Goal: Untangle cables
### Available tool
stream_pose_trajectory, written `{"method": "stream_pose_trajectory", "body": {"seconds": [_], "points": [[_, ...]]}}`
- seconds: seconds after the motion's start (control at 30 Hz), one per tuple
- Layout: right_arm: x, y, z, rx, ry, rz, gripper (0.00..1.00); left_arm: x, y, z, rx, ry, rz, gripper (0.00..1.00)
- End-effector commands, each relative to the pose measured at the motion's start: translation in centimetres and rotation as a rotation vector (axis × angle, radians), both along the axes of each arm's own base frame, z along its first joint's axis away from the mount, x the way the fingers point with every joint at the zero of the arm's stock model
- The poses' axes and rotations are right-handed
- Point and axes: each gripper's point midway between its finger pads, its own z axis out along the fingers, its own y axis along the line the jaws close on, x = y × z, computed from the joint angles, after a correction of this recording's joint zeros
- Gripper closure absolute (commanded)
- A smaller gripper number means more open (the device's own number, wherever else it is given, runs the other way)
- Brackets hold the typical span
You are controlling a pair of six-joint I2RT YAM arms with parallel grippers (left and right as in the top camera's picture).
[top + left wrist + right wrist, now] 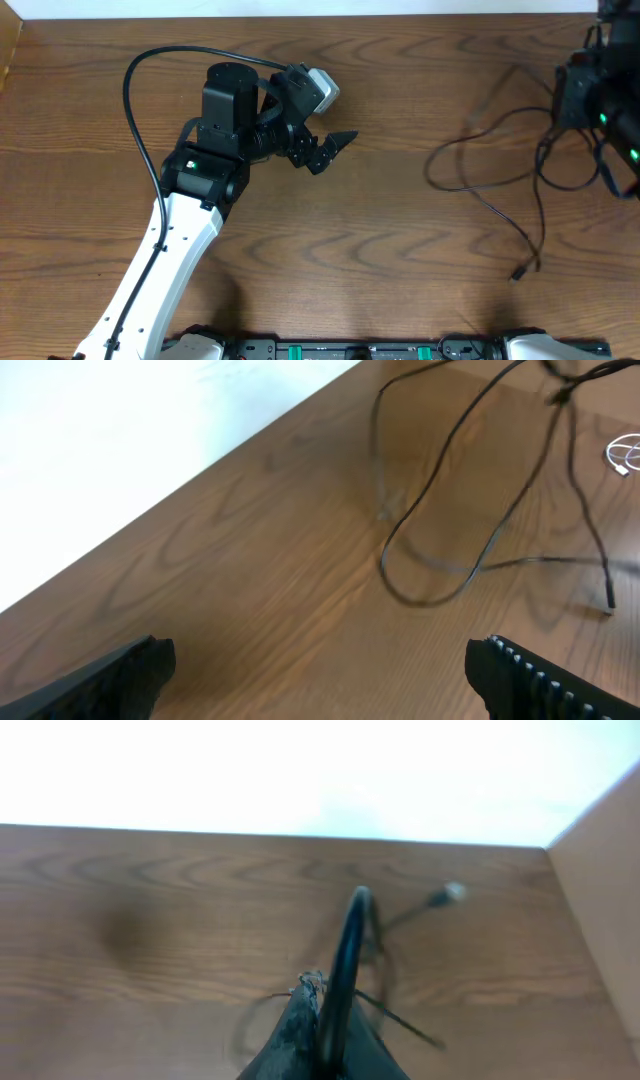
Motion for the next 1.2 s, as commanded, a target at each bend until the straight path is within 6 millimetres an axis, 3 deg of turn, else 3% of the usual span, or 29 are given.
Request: {"method": "stream_pose_trajectory", "body": {"seconds": [0.0, 0.13, 0.23, 0.37, 0.47, 0.6, 0.73, 1.17], "points": [[0.4, 3.1, -0.2, 0.092, 0.012, 0.125, 0.99, -0.3, 0.3, 0.6, -0.015, 0.012, 0.016, 0.02], [2.0, 7.1, -1.8, 0.148, 0.072, 0.247, 0.99, -0.7, 0.4, 0.0, -0.017, 0.056, 0.025, 0.02], [3.3, 12.6, -3.7, 0.173, 0.13, 0.408, 0.99, -1.0, 0.5, -0.5, -0.011, 0.088, 0.028, 0.02], [3.9, 18.0, -5.5, 0.097, 0.143, 0.554, 0.99, -1.3, 0.5, -0.9, -0.003, 0.111, 0.028, 0.02], [3.7, 20.1, -5.3, 0.027, 0.102, 0.587, 0.99, -1.4, 0.5, -1.2, 0.0, 0.126, 0.025, 0.02], [2.9, 20.7, -3.9, -0.043, 0.039, 0.563, 0.99, -1.3, 0.3, -2.0, 0.006, 0.148, 0.016, 0.02], [1.9, 20.1, -2.4, -0.064, 0.013, 0.543, 0.99, -2.2, -1.0, -2.5, -0.019, 0.152, -0.108, 0.02], [-2.0, 17.1, 4.0, -0.013, -0.122, 0.534, 0.99, -0.7, -2.9, -8.2, 0.026, 0.274, -0.146, 0.02]]}}
